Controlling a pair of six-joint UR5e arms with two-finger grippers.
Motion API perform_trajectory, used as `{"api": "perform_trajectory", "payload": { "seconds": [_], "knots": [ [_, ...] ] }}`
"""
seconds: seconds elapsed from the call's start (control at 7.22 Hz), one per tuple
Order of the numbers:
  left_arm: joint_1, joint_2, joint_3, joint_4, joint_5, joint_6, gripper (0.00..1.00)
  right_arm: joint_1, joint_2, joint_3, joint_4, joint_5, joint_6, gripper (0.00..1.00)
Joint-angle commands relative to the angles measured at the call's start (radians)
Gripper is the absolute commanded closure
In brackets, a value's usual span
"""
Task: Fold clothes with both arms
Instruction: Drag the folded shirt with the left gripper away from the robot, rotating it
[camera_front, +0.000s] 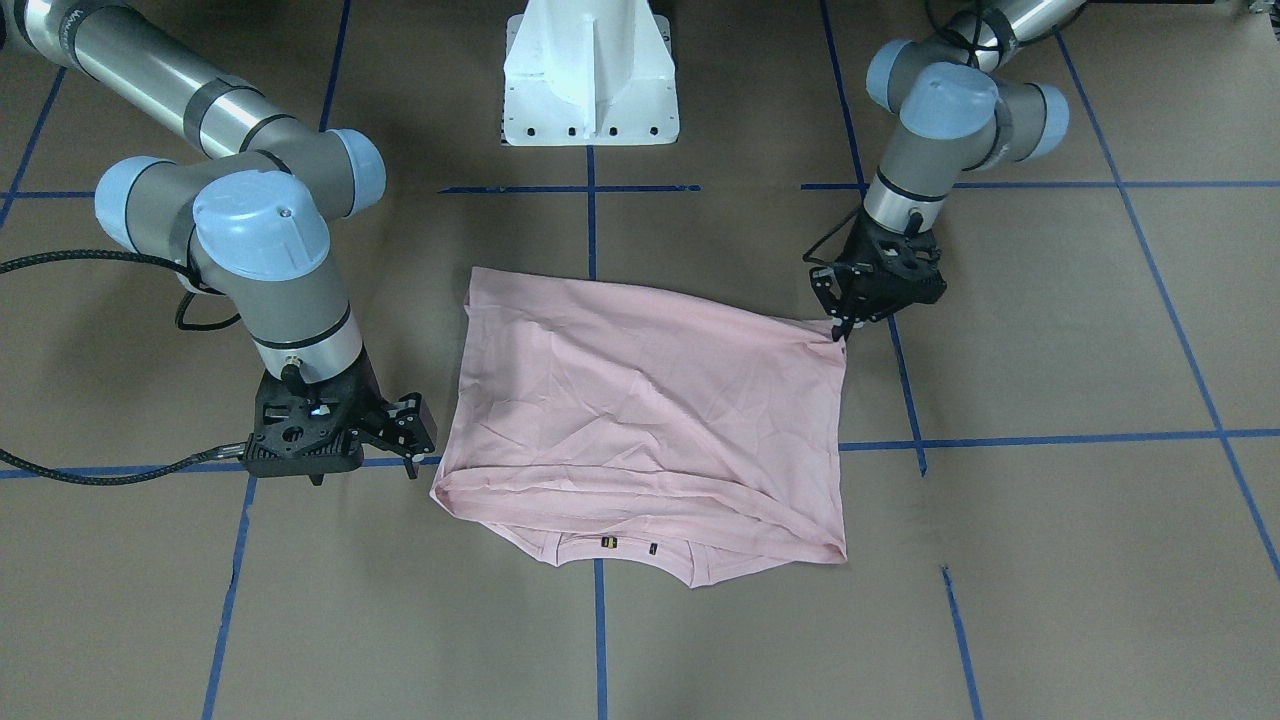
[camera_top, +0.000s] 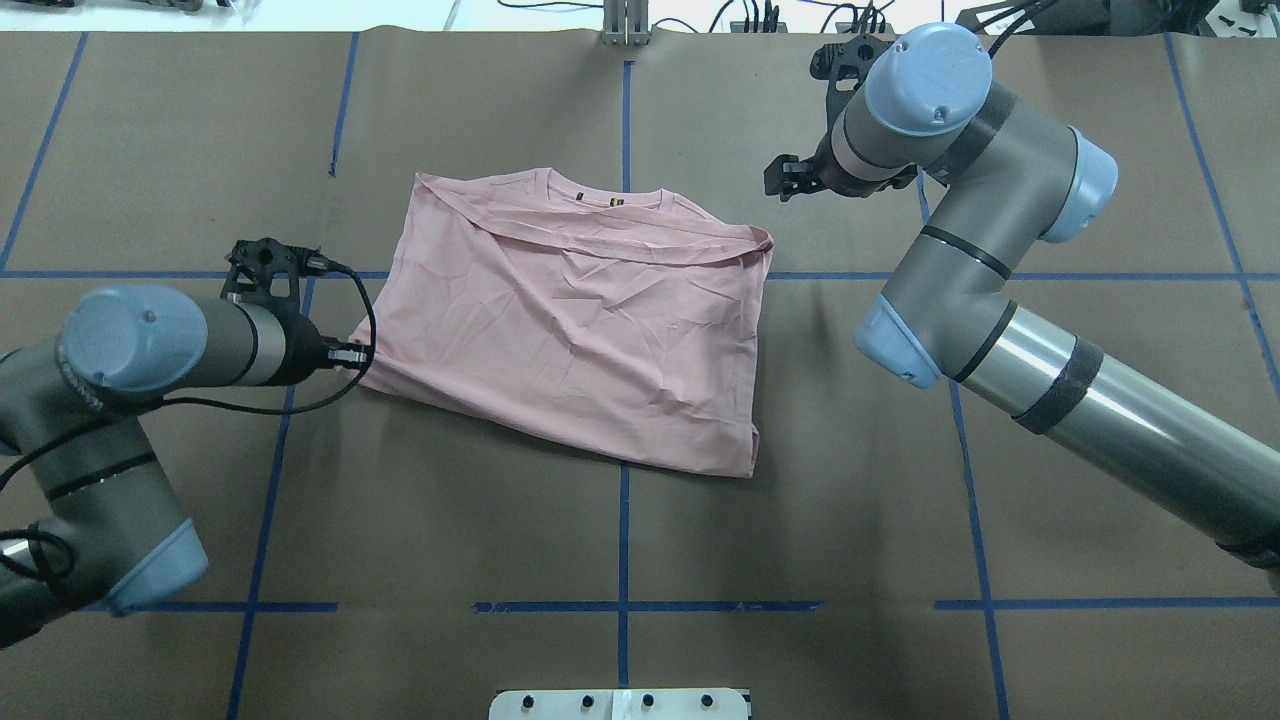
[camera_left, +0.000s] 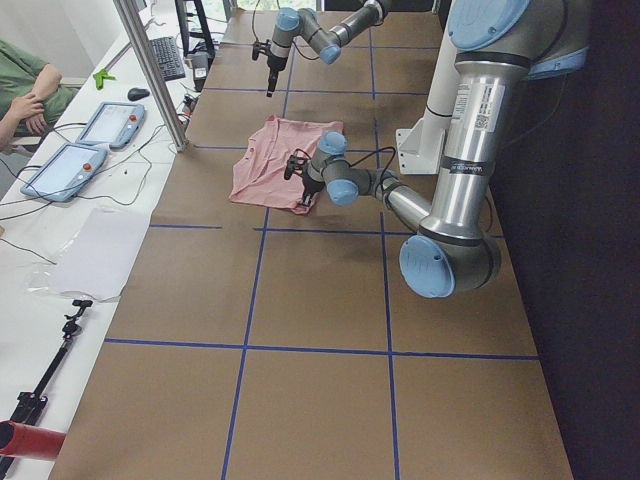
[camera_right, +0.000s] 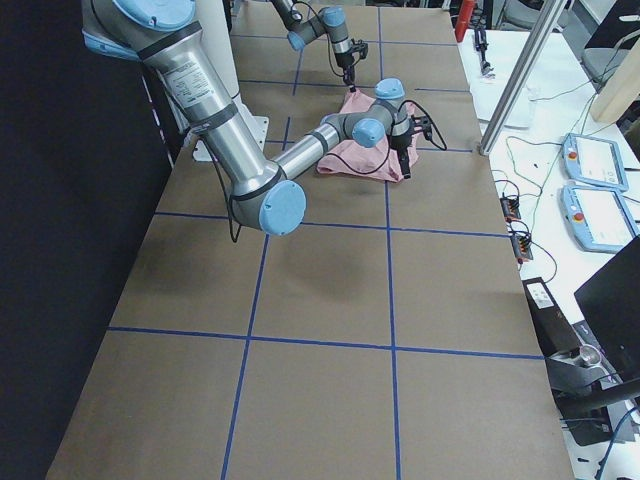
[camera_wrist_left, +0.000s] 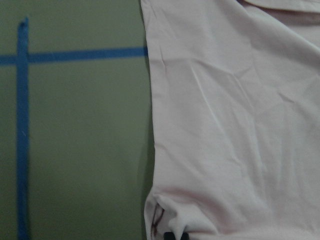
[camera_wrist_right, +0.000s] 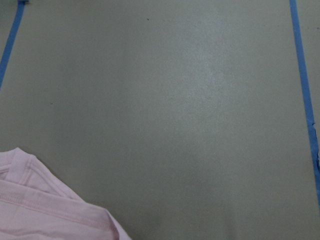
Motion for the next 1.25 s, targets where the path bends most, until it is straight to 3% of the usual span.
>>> {"api": "perform_trajectory", "payload": {
  "seconds": [0.0, 0.28, 0.42, 0.69, 0.83, 0.97, 1.11],
  "knots": [
    [-0.146, -0.204, 0.287, -0.010, 0.001, 0.115, 1.00, 0.000, 0.001, -0.004, -0.001, -0.001, 0.002, 0.00],
    [-0.230, -0.410, 0.628, -0.152, 0.030, 0.197, 1.00, 0.000, 0.001, -0.006, -0.001, -0.002, 0.003, 0.00],
    [-0.250, -0.461, 0.747, -0.186, 0.095, 0.237, 1.00, 0.000, 0.003, -0.006, -0.001, -0.002, 0.008, 0.00],
    [-0.281, -0.444, 0.751, -0.204, 0.099, 0.299, 1.00, -0.004, 0.004, -0.009, -0.001, -0.002, 0.016, 0.00],
    [-0.281, -0.406, 0.748, -0.249, 0.096, 0.313, 0.02, -0.007, 0.009, -0.010, -0.001, -0.004, 0.034, 0.00],
    [-0.287, -0.401, 0.740, -0.273, 0.088, 0.360, 0.00, -0.016, 0.033, -0.018, 0.001, -0.005, 0.104, 0.09],
    [-0.306, -0.400, 0.708, -0.274, 0.011, 0.394, 0.00, -0.032, 0.085, -0.054, 0.016, -0.007, 0.194, 0.21]
  ]
}}
